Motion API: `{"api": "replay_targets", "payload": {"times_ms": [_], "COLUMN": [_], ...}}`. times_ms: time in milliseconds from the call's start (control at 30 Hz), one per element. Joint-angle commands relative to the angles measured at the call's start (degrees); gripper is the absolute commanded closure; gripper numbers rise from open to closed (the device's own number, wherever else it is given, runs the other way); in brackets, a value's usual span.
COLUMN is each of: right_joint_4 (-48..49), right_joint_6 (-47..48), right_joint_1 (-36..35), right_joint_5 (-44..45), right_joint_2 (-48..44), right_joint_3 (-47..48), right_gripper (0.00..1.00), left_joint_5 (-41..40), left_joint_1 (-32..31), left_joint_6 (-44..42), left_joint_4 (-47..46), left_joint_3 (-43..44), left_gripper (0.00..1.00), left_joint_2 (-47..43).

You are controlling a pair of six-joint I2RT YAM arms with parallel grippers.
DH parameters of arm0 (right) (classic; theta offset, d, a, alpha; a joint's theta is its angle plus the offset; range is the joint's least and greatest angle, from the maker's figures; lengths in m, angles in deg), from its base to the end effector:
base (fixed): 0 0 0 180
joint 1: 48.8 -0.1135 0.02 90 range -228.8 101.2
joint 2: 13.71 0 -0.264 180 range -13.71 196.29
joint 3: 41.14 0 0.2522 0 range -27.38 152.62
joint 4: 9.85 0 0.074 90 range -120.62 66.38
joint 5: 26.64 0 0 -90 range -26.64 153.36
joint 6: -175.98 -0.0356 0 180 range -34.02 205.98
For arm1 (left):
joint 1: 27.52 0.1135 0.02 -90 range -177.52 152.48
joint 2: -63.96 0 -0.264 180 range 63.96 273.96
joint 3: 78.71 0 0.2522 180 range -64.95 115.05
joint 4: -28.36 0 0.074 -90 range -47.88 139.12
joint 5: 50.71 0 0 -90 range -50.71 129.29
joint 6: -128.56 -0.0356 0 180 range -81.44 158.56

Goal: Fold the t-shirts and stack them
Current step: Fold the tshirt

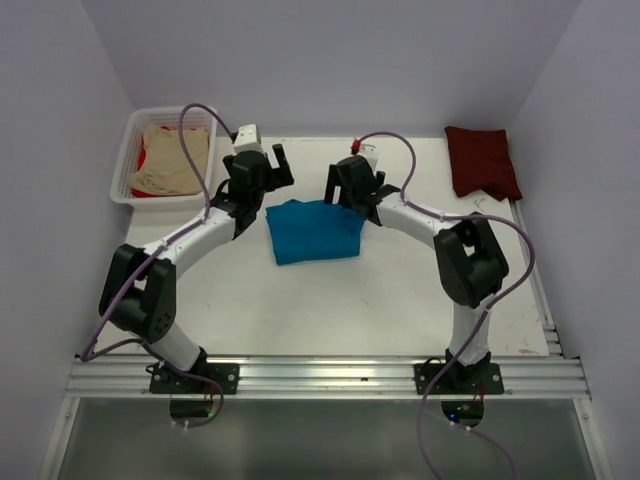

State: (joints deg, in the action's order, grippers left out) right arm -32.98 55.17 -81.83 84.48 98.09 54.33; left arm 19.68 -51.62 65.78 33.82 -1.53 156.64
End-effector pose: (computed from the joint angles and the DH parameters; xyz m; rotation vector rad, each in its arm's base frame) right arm 0.3783 0.2306 0.2196 0.1512 2.2076 0.2014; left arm 0.3479 -0.1425 0.2713 -0.2790 1.9035 -0.2714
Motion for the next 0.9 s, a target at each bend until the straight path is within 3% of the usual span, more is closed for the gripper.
{"api": "replay_targets", "payload": {"times_ms": [0,200,300,400,567,700,867], "right_joint_4": [6.28,4.62,5.84,8.13,5.86,1.47,-0.12], "right_joint_6": [2.32,2.26,-0.56,-0.66,2.42,4.17,4.44], "right_joint_1": [-0.36,0.25,2.88,4.47,7.36,8.51,8.60], "right_joint_5": [4.37,-0.28,-10.55,-18.73,-33.30,-38.60,-40.72], "right_joint_2": [-8.42,-15.91,-17.68,-15.84,-2.96,5.85,11.58], "right_joint_3": [-2.69,-12.52,-17.27,-18.08,-6.77,5.53,11.53], "right_gripper": [0.01,0.01,0.01,0.01,0.02,0.09,0.18], "left_joint_5": [1.94,7.57,8.02,4.77,5.02,5.29,4.50], "left_joint_1": [-0.34,-0.34,-0.34,-0.08,0.28,0.37,0.63], "left_joint_6": [-2.70,-0.77,-0.15,0.55,2.39,3.54,3.02], "left_joint_4": [-4.80,-3.14,-2.25,2.04,2.41,1.97,0.21], "left_joint_3": [2.16,-7.16,-11.29,-9.73,-7.44,-7.08,-8.05], "left_gripper": [0.00,0.00,0.00,0.00,0.00,0.00,0.00], "left_joint_2": [-4.95,-11.90,-12.53,-8.42,-3.39,-1.54,-0.75]}}
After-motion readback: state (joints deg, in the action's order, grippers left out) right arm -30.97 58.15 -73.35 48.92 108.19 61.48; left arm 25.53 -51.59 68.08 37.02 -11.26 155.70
